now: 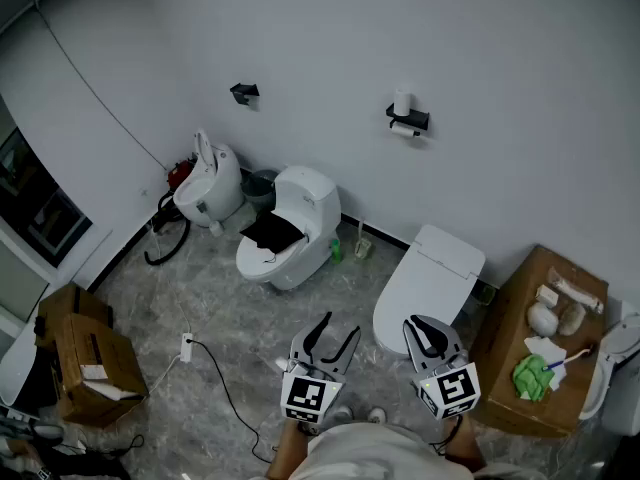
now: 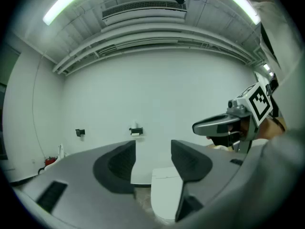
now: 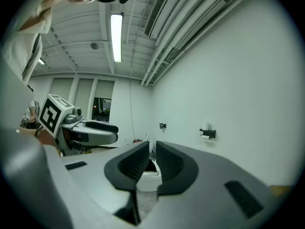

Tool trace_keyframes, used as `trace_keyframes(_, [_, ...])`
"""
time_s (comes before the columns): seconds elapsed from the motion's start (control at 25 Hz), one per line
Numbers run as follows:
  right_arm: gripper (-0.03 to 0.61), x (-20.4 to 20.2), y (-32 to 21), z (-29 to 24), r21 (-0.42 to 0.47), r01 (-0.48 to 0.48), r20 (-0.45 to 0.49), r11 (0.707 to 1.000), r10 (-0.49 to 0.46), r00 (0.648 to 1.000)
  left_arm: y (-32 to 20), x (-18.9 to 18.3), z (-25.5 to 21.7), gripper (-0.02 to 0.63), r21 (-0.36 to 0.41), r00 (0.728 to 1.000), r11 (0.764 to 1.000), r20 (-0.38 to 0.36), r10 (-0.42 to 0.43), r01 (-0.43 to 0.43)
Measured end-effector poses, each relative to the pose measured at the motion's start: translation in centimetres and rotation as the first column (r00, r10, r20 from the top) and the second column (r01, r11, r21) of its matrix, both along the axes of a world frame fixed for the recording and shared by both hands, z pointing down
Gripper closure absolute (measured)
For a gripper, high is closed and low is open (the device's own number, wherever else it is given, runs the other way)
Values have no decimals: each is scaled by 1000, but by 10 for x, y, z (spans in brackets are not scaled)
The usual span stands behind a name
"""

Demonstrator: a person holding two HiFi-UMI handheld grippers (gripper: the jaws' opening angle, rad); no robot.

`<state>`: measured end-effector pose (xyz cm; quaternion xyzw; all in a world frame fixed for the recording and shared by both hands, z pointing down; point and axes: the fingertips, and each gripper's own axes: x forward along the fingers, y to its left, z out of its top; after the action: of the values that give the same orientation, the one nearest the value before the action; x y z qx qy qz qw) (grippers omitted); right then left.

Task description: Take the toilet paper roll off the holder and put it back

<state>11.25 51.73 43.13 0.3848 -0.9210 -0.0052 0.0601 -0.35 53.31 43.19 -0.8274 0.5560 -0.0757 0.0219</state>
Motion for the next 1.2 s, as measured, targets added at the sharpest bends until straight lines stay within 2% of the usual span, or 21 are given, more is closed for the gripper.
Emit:
trace_keyframes(0.24, [528,4,-12,1,-7,2,9,1000,-2,1000,-11,1,-6,373,13,1000,1000,-1,-18,18])
trace_keyframes(0.52, [528,-8,-40,9,-15,2,-15,1000,-2,1000,-43,-16,-5,373,35,999,999,-8,-36,37])
trace_keyframes(1.2, [528,-75,-179,12,-23,-97,-47,995,95,994,-195,-88,-10,374,36,999,998,6,50,-50])
